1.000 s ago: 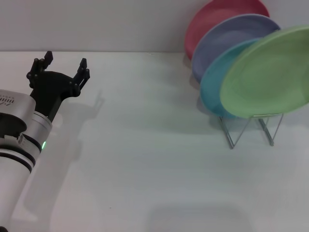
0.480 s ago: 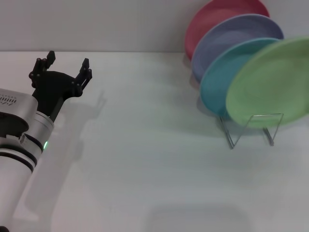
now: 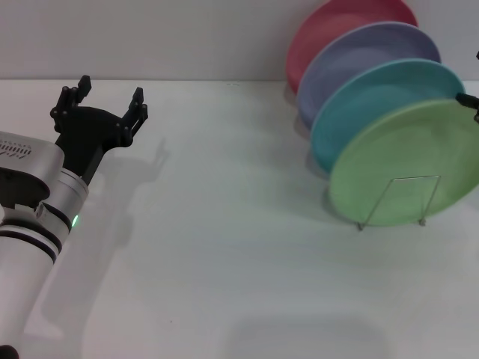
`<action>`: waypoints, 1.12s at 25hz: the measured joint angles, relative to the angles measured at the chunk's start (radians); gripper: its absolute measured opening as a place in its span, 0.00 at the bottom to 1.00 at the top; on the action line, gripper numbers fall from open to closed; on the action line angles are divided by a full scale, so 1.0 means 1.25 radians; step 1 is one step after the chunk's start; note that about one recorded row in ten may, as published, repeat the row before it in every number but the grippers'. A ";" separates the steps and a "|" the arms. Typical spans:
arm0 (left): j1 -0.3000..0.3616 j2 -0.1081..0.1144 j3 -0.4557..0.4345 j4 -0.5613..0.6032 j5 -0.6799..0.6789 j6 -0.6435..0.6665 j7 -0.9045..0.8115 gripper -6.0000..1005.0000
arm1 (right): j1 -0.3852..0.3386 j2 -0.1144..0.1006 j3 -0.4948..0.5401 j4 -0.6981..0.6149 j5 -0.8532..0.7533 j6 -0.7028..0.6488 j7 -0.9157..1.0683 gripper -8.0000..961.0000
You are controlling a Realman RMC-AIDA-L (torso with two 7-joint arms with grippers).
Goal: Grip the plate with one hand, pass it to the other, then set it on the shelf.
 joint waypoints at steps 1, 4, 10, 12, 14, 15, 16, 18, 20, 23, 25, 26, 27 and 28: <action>0.000 0.000 0.000 0.000 0.000 0.000 0.000 0.82 | 0.000 0.000 0.000 0.000 0.000 0.000 0.000 0.44; -0.001 0.000 0.000 0.001 0.000 0.000 0.000 0.82 | -0.012 0.000 -0.014 0.020 0.024 0.018 0.032 0.61; 0.005 0.001 0.001 0.004 0.002 0.016 0.000 0.82 | -0.025 0.002 -0.044 -0.030 0.234 0.015 0.050 0.78; 0.011 0.002 0.001 0.002 0.003 0.029 0.000 0.82 | -0.021 0.003 -0.030 -0.143 0.416 -0.022 -0.025 0.79; 0.016 0.003 0.001 0.000 0.003 0.037 0.000 0.82 | -0.021 0.001 -0.019 -0.195 0.488 -0.032 -0.063 0.80; 0.020 0.003 0.001 0.000 0.004 0.047 0.000 0.82 | -0.022 -0.001 -0.003 -0.249 0.568 -0.032 -0.098 0.81; 0.020 0.003 0.001 0.000 0.004 0.047 0.000 0.82 | -0.023 -0.002 0.015 -0.299 0.630 -0.021 -0.121 0.81; 0.028 0.004 0.000 0.002 0.003 0.063 0.000 0.82 | -0.029 -0.003 0.061 -0.395 0.722 0.017 -0.159 0.82; 0.031 0.004 0.000 0.007 0.005 0.064 0.000 0.82 | -0.040 -0.001 0.113 -0.505 0.768 0.099 -0.220 0.83; 0.032 0.005 0.000 0.009 0.005 0.065 0.000 0.82 | -0.046 -0.001 0.142 -0.584 0.789 0.155 -0.257 0.83; 0.032 0.006 0.000 0.012 0.005 0.070 0.000 0.82 | -0.050 -0.001 0.174 -0.682 0.839 0.212 -0.276 0.83; 0.032 0.006 0.000 0.014 0.006 0.073 0.000 0.82 | -0.051 -0.001 0.189 -0.726 0.863 0.228 -0.280 0.83; 0.033 0.006 0.000 0.018 0.006 0.081 0.000 0.82 | -0.054 -0.003 0.231 -0.814 0.897 0.248 -0.287 0.83; 0.033 0.006 0.000 0.018 0.006 0.081 0.000 0.82 | -0.054 -0.003 0.231 -0.814 0.897 0.248 -0.287 0.83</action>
